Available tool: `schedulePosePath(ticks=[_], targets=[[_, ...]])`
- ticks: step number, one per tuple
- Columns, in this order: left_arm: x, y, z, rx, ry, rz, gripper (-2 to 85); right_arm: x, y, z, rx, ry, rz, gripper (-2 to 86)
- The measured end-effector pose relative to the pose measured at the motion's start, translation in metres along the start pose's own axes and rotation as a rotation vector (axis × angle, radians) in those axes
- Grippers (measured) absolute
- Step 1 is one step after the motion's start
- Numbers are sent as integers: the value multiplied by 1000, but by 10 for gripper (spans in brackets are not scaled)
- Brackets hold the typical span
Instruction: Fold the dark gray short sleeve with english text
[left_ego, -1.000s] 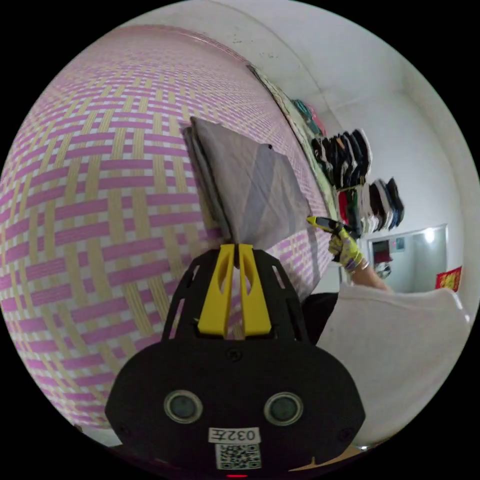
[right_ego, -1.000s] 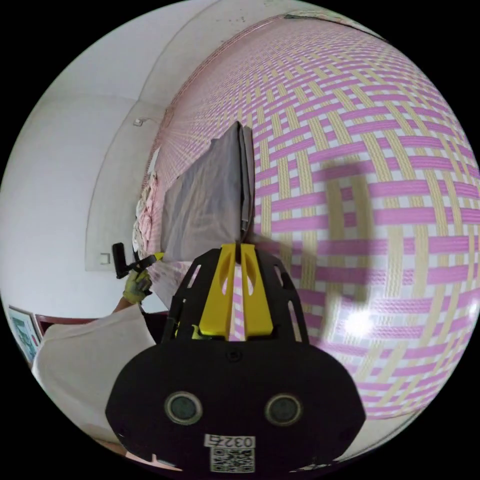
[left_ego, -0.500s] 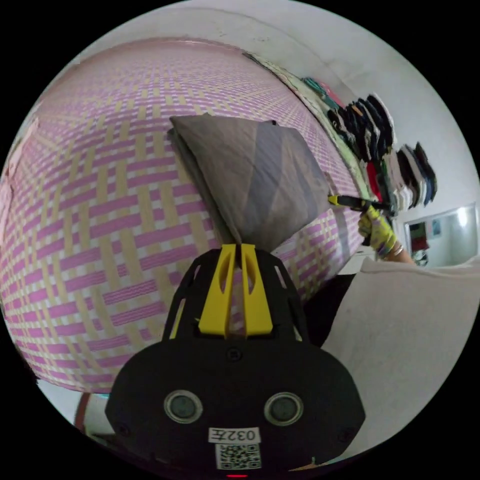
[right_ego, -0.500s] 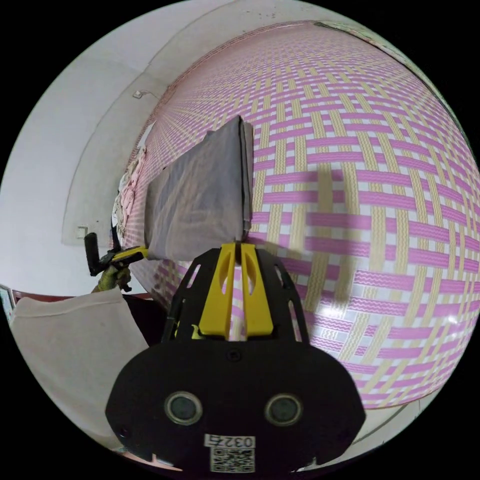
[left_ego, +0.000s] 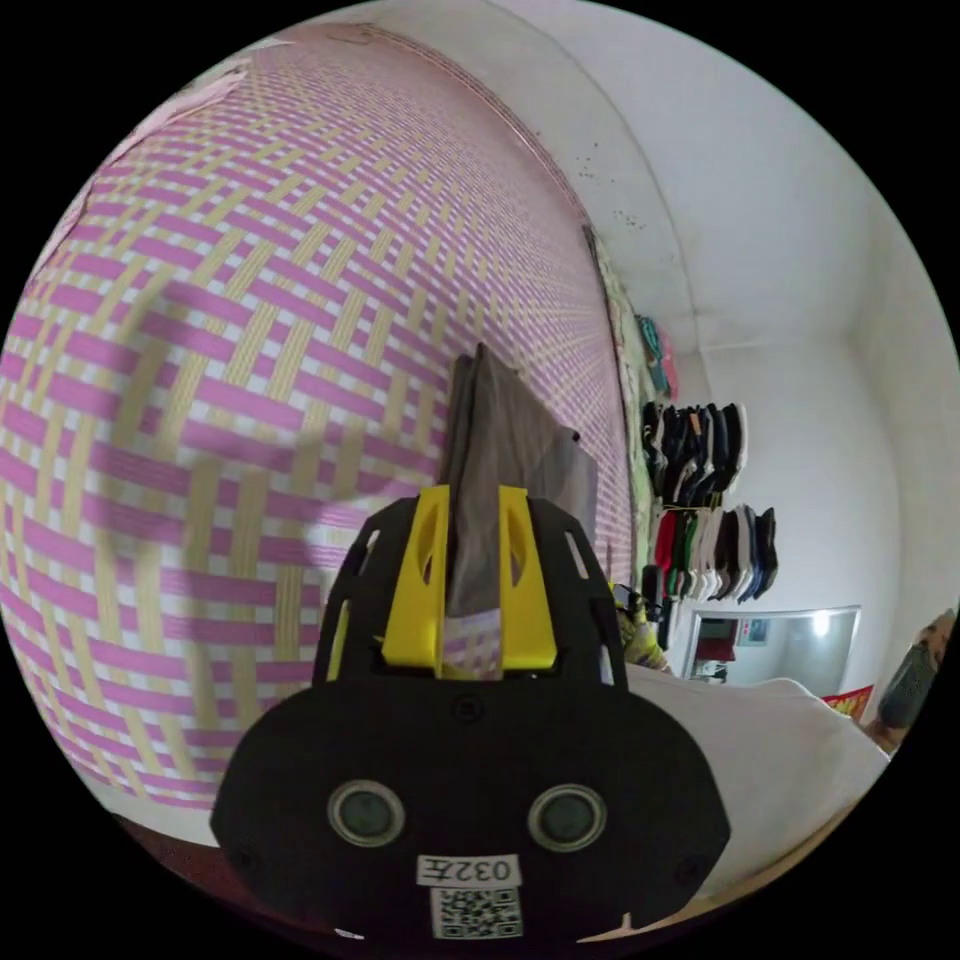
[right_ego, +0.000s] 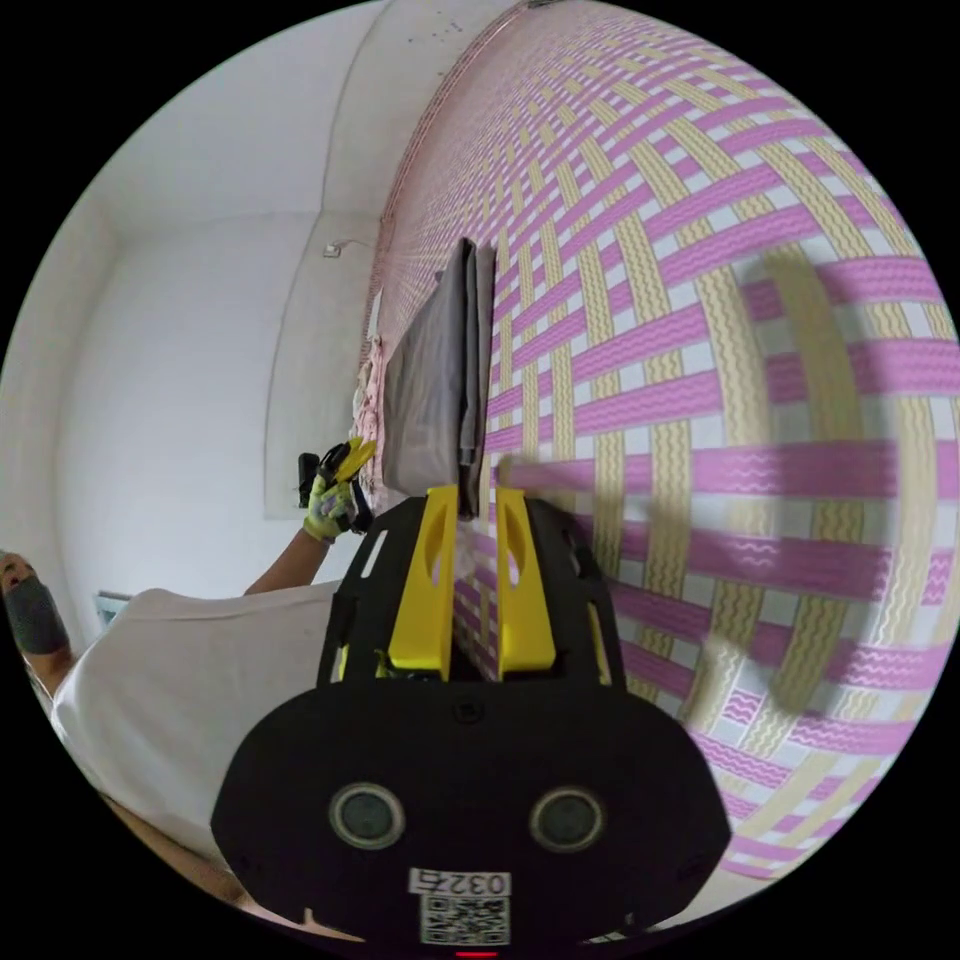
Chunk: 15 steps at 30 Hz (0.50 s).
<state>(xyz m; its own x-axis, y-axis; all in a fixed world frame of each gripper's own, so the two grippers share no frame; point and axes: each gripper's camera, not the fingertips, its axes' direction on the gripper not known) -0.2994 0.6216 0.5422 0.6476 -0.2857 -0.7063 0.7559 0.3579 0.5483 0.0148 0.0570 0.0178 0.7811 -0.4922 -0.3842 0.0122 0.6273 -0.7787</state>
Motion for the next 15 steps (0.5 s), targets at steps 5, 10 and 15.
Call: schedulePosePath(ticks=[5, 10, 15], targets=[[-15, -45, 5, -48, -55, -28, 62, 4, 1, 1, -43, -21, -6, 75], [-19, -97, 33, -119, -50, -18, 92, 11, 11, -5, 9, -65, 62, 84], [-36, -143, 52, -180, -4, -23, 120, 23, 28, -9, 83, -139, 168, 88]])
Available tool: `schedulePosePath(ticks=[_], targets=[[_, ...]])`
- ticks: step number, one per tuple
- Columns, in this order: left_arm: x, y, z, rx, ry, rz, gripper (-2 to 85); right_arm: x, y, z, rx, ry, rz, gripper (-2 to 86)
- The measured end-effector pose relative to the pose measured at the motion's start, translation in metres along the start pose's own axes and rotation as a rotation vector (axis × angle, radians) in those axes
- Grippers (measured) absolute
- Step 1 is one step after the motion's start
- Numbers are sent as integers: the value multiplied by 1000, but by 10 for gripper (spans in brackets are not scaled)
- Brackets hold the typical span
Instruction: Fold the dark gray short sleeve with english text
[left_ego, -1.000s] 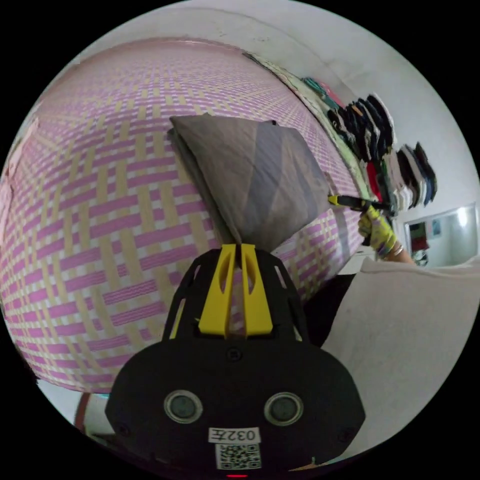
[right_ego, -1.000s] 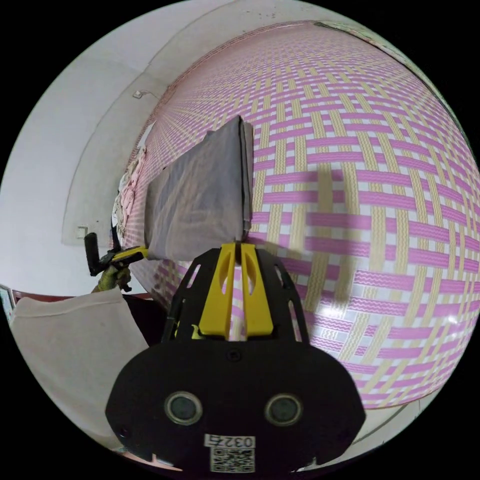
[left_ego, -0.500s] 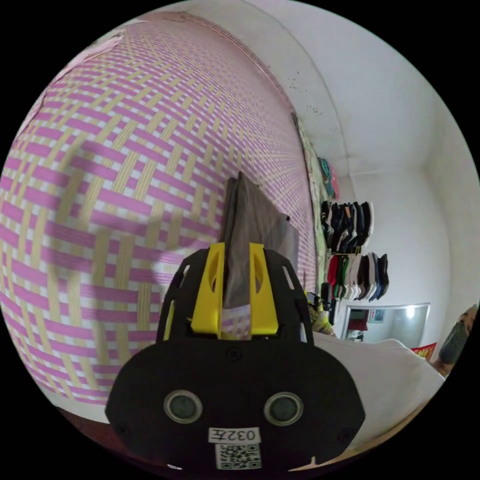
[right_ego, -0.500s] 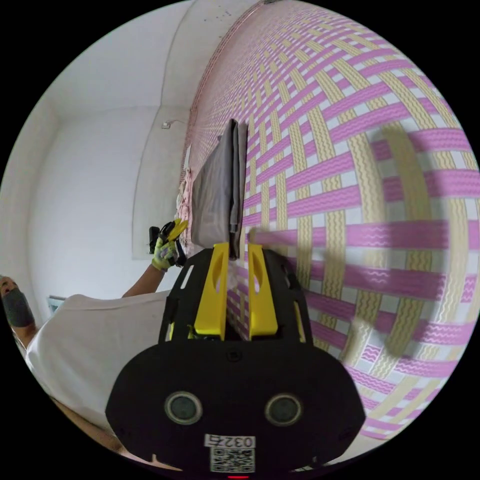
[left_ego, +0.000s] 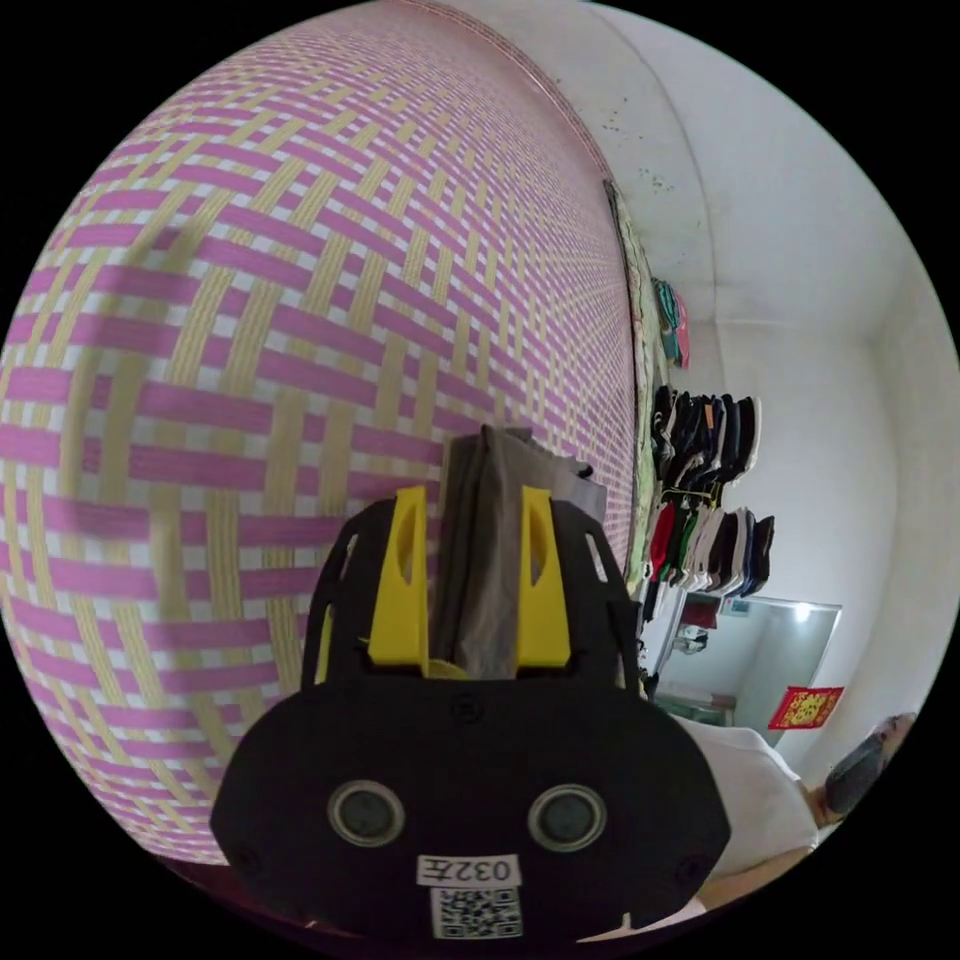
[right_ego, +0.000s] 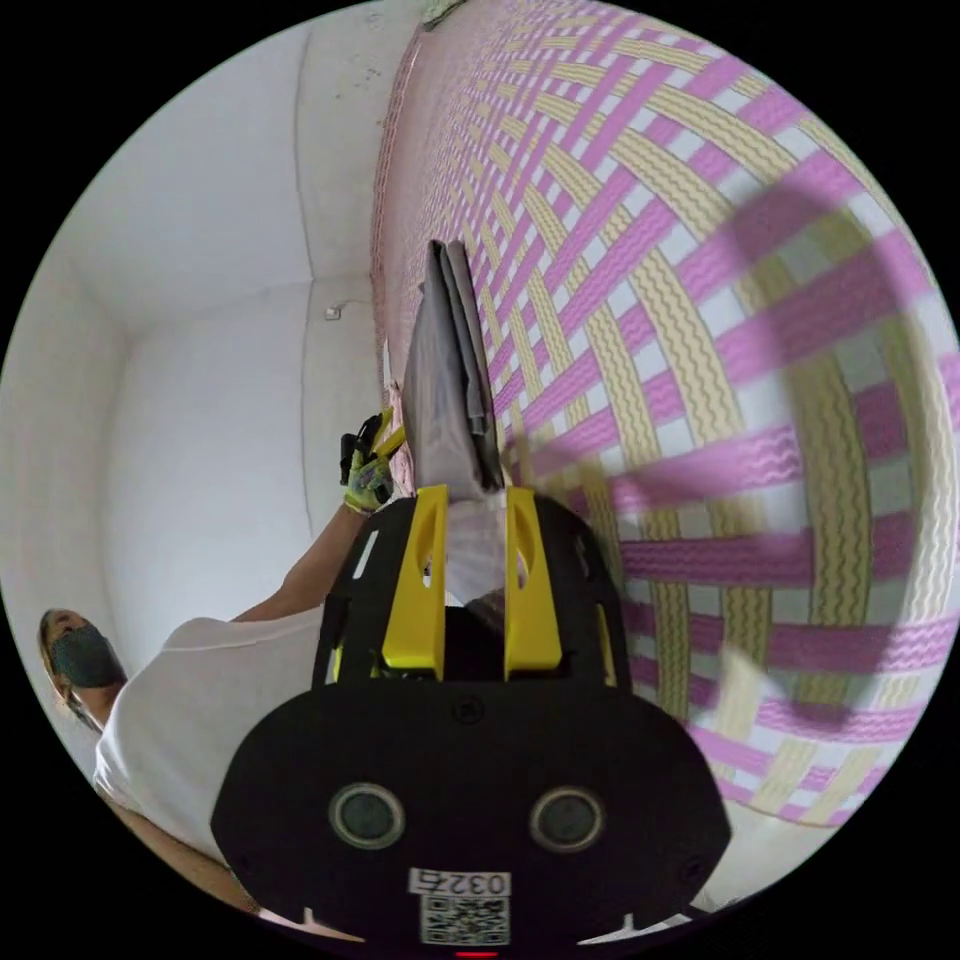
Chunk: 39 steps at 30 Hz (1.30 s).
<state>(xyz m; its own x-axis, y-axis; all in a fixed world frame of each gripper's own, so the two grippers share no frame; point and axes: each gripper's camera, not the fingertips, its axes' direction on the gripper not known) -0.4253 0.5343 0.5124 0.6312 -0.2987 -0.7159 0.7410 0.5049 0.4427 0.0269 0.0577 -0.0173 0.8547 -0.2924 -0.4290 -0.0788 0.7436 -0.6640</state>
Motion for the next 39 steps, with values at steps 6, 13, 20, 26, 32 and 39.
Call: schedulePosePath(ticks=[6, 13, 20, 26, 32, 39], targets=[[-19, -46, 10, -110, 94, 74, 134, 16, 11, -8, 124, -118, 108, 87], [-29, -77, 18, -242, 188, 236, 128, 10, 8, 0, 133, -96, 157, 100], [-28, -91, 26, -303, 258, 330, 114, 10, 11, 2, 180, -85, 195, 90], [-21, -83, 41, -283, 327, 333, 69, 3, 0, 14, 190, -69, 159, 83], [-18, -62, 30, -114, 369, 248, 29, -6, -11, 29, 192, -32, 124, 90], [-9, -61, 15, -104, 407, 193, 25, -12, 13, 13, 235, 61, 132, 110]])
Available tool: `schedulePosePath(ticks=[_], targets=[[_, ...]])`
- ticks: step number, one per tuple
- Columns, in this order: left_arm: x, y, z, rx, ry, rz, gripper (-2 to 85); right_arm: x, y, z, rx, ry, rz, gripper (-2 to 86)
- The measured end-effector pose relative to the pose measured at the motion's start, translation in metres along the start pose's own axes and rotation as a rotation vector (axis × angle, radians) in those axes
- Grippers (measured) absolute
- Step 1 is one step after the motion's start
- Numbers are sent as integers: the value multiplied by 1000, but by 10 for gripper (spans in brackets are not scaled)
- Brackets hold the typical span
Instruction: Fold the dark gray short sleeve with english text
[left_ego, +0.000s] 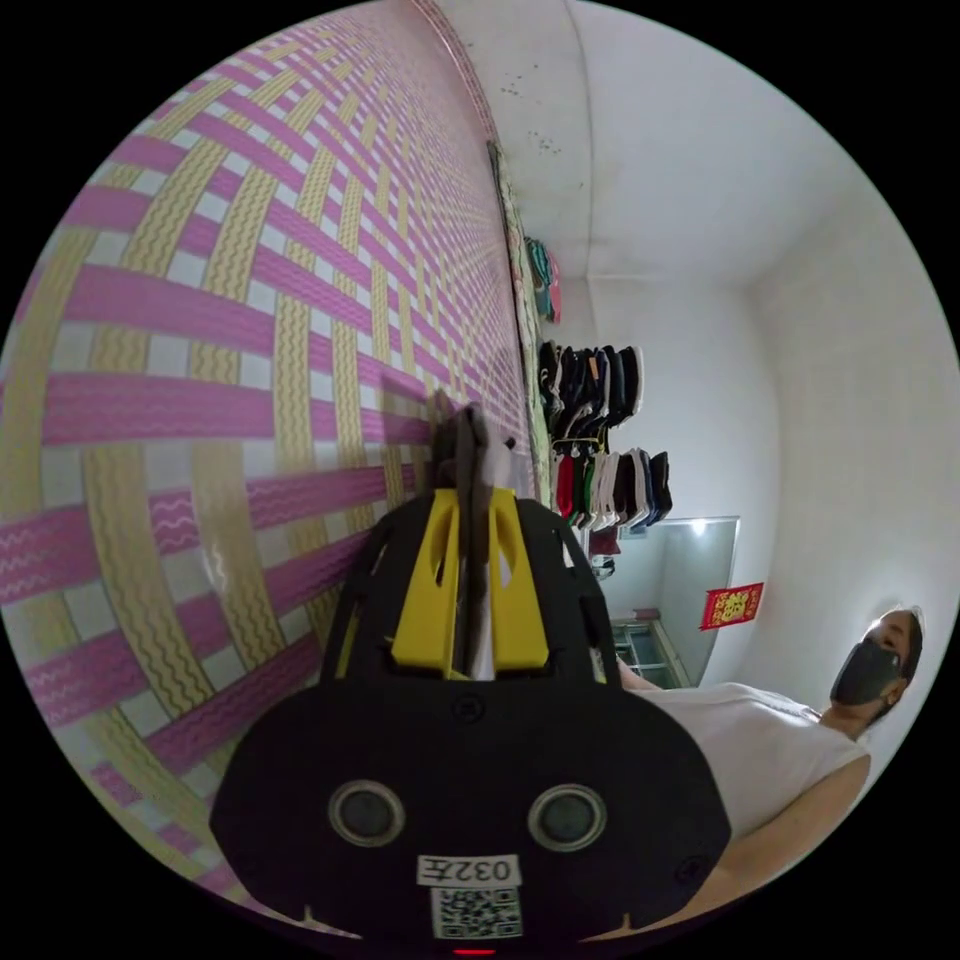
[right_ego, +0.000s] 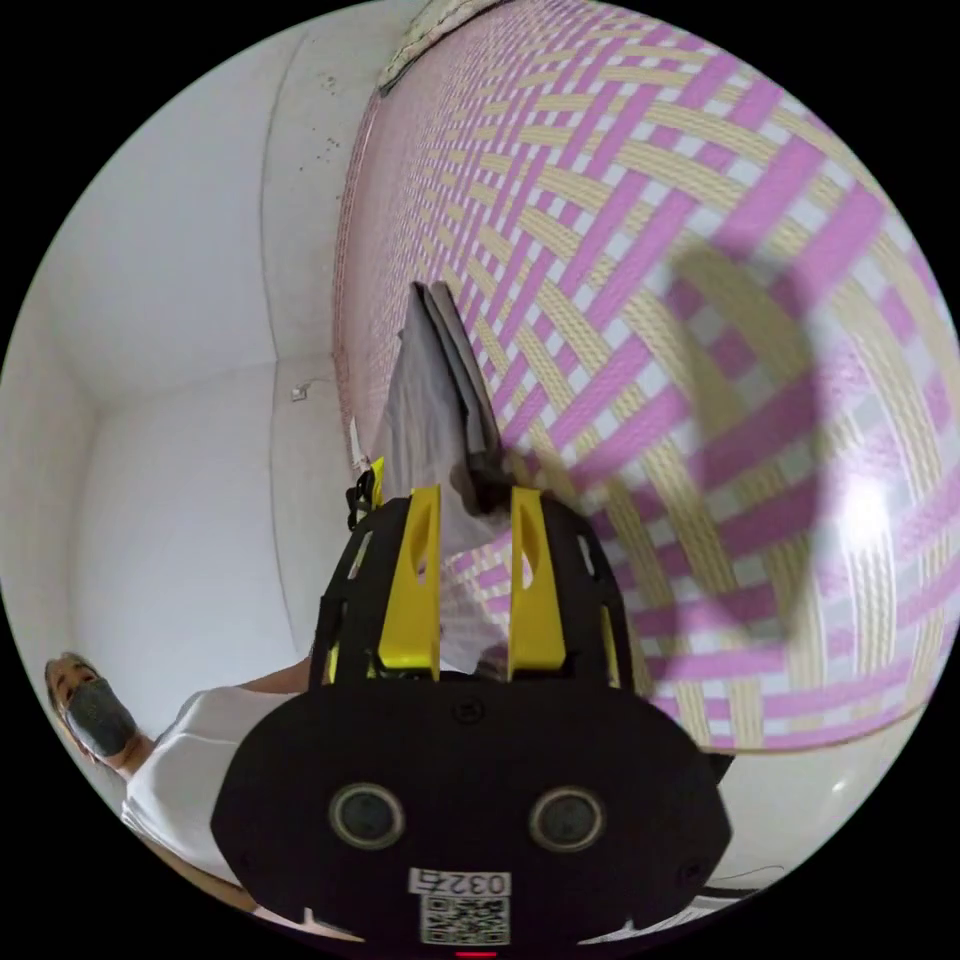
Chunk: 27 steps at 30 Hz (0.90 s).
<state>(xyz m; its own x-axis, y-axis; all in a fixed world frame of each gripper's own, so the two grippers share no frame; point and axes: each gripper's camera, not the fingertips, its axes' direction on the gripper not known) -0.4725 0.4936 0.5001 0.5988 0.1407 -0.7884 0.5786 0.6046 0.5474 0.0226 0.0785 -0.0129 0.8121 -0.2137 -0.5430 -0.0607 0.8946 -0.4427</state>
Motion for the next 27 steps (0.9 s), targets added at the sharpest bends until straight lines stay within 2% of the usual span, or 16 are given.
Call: schedulePosePath(ticks=[5, 12, 21, 27], targets=[[28, -9, -3, -14, -31, -20, 36, 24, 33, -15, 40, -63, 85, 107], [65, -21, -8, -23, -27, -38, 41, 25, 24, -1, 61, -159, 41, 97], [126, -34, -20, 39, -4, -73, 11, 27, 17, 1, 35, -154, 7, 58], [218, -17, 14, -11, 49, -37, 3, 36, 68, -46, 100, -257, -40, 53]])
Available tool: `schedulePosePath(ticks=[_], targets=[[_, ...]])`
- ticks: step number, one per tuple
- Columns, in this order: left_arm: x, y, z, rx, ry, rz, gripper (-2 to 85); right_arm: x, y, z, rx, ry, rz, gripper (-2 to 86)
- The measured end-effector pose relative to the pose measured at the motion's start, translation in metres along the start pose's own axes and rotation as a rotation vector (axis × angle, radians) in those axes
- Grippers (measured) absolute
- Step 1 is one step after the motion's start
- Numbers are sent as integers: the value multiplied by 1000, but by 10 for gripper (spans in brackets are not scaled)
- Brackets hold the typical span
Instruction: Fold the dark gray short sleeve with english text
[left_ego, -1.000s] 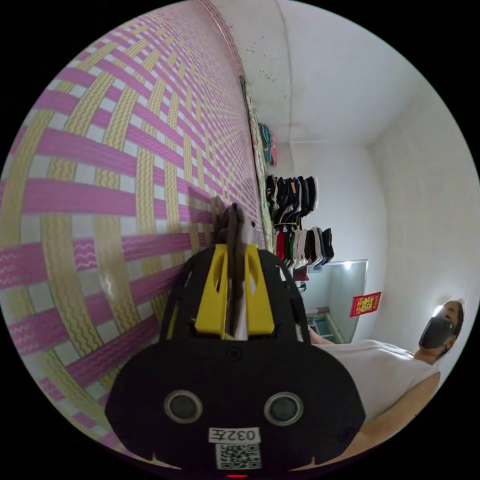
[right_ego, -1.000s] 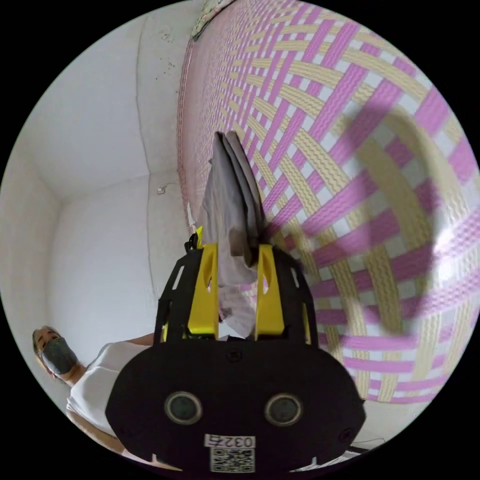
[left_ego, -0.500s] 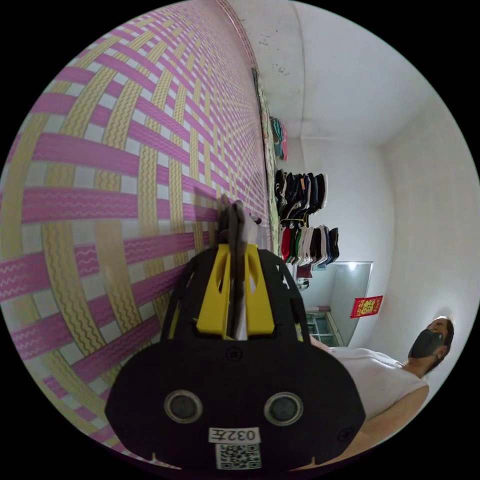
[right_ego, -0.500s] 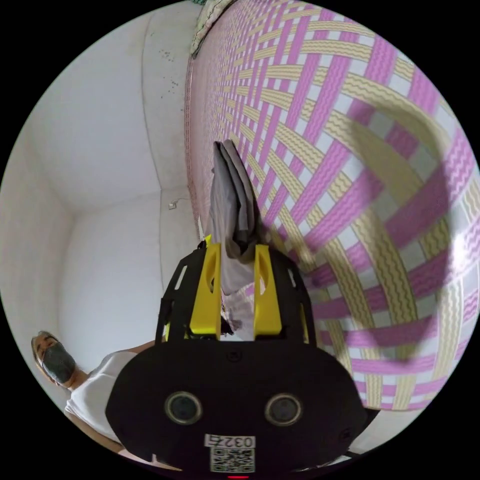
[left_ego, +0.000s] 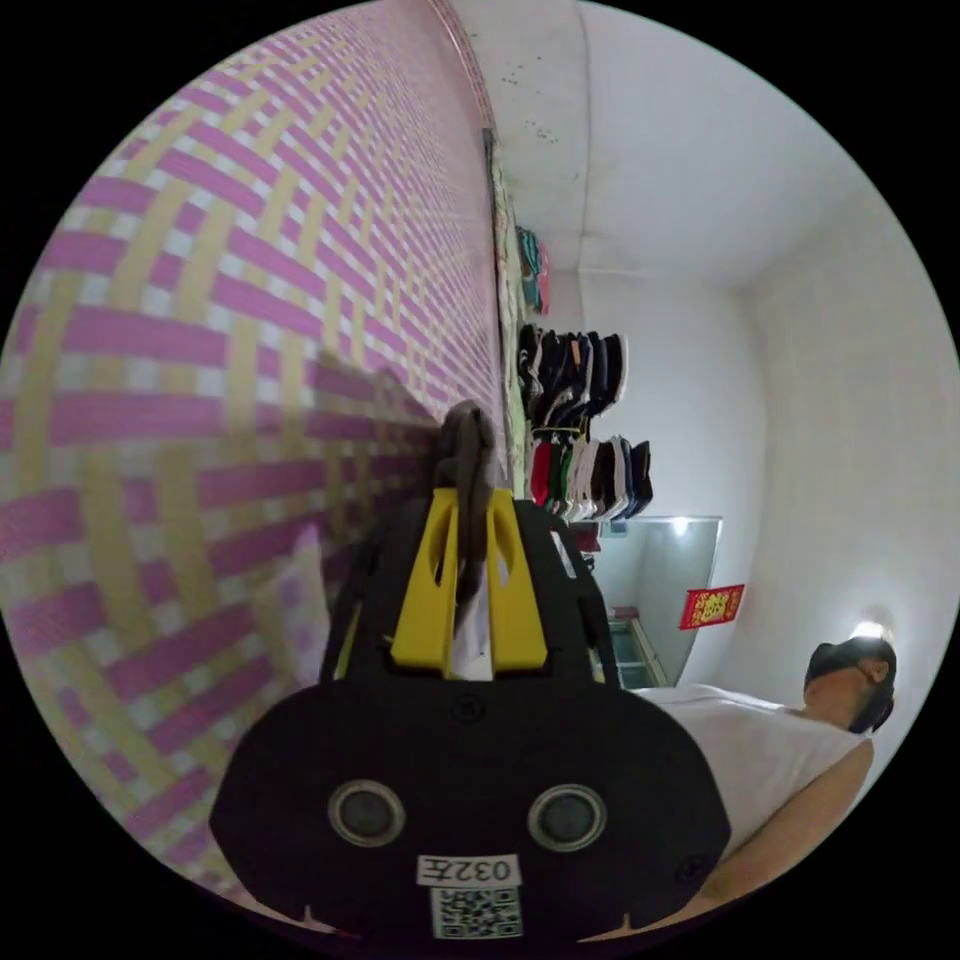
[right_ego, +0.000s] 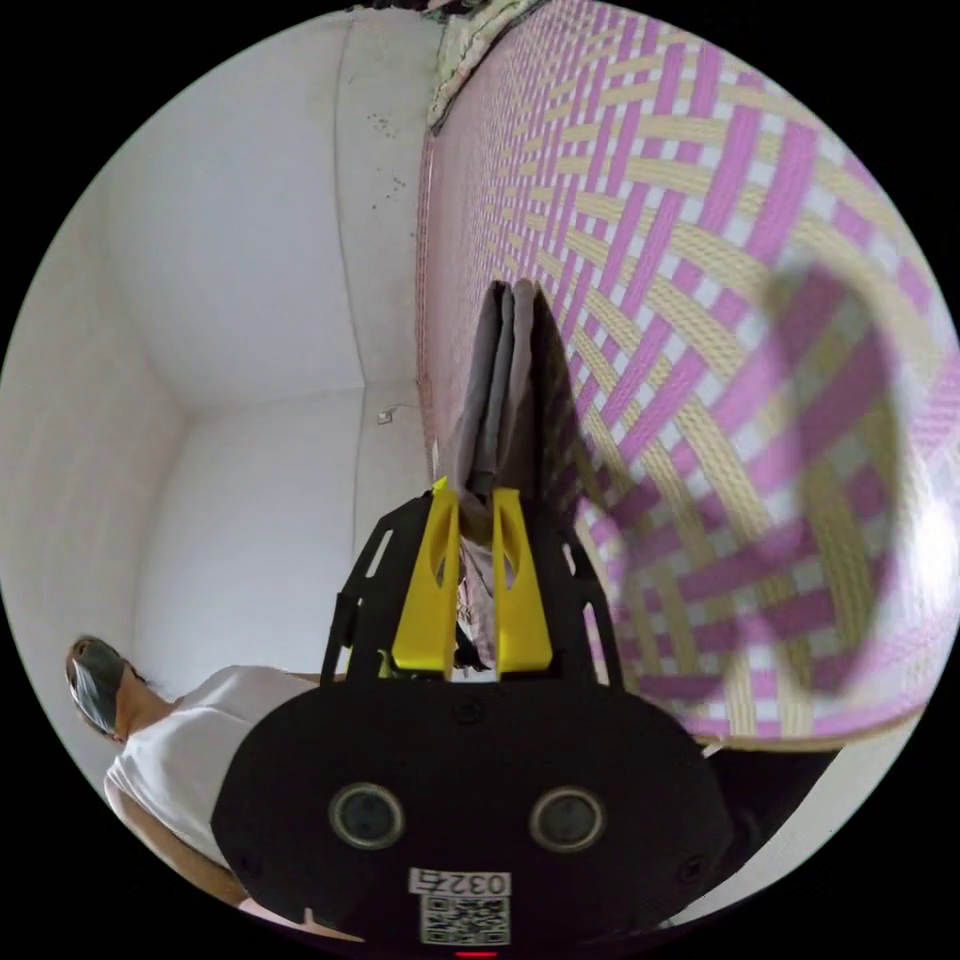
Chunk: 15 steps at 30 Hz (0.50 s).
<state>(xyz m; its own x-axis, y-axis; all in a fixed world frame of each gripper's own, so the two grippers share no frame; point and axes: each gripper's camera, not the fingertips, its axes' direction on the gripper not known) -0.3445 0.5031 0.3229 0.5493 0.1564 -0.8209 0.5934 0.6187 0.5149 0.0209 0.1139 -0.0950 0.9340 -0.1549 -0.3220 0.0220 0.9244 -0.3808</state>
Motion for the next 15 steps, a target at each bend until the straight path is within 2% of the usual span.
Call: schedulePosePath(ticks=[6, 8, 11, 15], targets=[[107, 29, 114, -167, 87, 4, 1, 2, 61, -114, 174, 11, -29, 53], [155, 31, 177, -277, 140, 28, 0, 5, 89, -171, 285, -3, -43, 52], [226, 28, 260, -424, 135, 113, 0, 11, 123, -245, 412, -2, -62, 52], [313, 27, 353, -523, 110, 209, 1, 19, 160, -332, 515, 39, -107, 52]])
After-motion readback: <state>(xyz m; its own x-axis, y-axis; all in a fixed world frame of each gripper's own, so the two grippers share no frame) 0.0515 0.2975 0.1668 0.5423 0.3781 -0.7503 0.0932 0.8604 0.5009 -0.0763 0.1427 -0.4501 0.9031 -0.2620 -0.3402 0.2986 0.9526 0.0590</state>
